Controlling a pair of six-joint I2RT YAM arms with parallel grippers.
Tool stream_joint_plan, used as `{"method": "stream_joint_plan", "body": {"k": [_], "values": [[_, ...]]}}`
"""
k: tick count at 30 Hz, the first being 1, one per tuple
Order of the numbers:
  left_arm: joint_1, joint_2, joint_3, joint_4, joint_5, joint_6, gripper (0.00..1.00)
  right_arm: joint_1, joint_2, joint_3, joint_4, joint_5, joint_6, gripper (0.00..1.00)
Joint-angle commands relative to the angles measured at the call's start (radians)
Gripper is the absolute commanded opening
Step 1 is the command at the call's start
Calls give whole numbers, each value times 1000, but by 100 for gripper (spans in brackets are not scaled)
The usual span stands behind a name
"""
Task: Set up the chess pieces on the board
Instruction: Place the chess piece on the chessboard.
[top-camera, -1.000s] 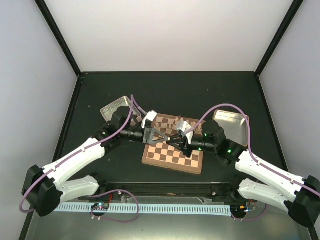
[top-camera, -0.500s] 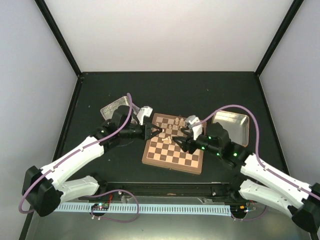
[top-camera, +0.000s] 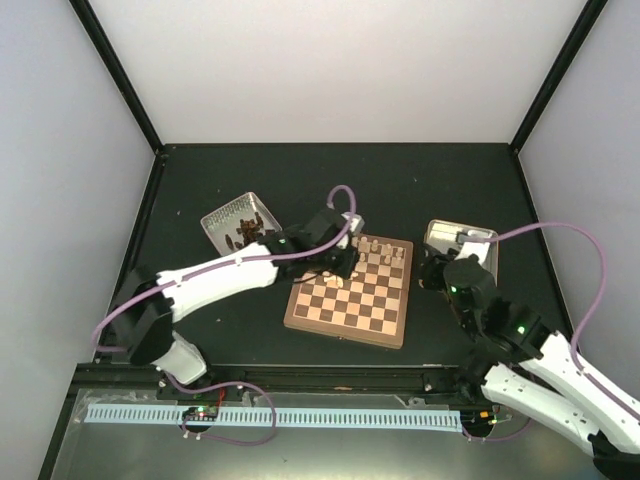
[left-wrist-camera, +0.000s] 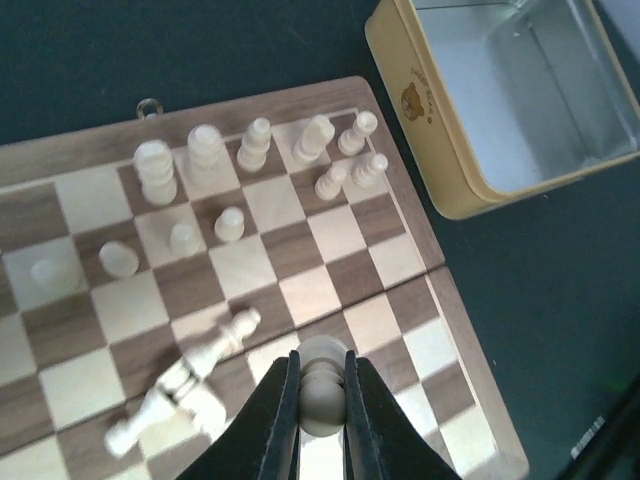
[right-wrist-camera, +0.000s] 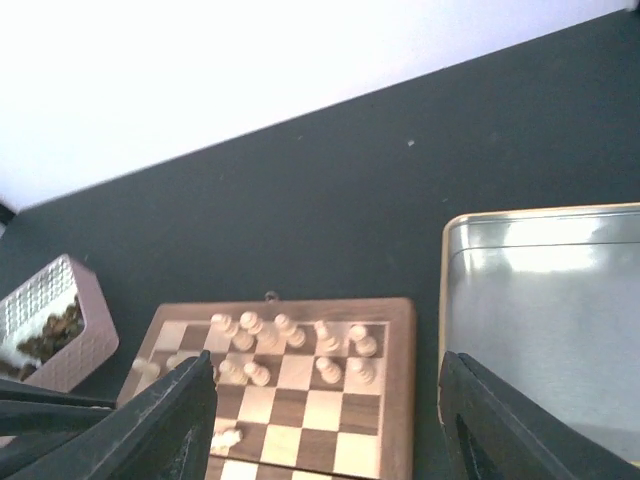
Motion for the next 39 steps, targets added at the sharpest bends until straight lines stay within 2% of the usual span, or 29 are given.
{"method": "stream_joint_plan", "body": {"k": [1, 7, 19, 31, 39], "values": [[-40, 176, 197, -159, -168, -11, 2, 2, -98, -11, -80, 196, 101, 62], [-86, 352, 379, -253, -189, -11, 2, 2, -180, -15, -123, 269, 120, 62], [-109, 596, 606, -368, -235, -25, 2, 1, -205, -76, -85, 246, 127, 64], [-103, 689, 689, -403, -247, 39, 2, 1, -222, -83, -71, 238, 120, 65], [-88, 730, 716, -409, -250, 26, 2, 2, -219, -82, -64, 240, 111, 65]]}}
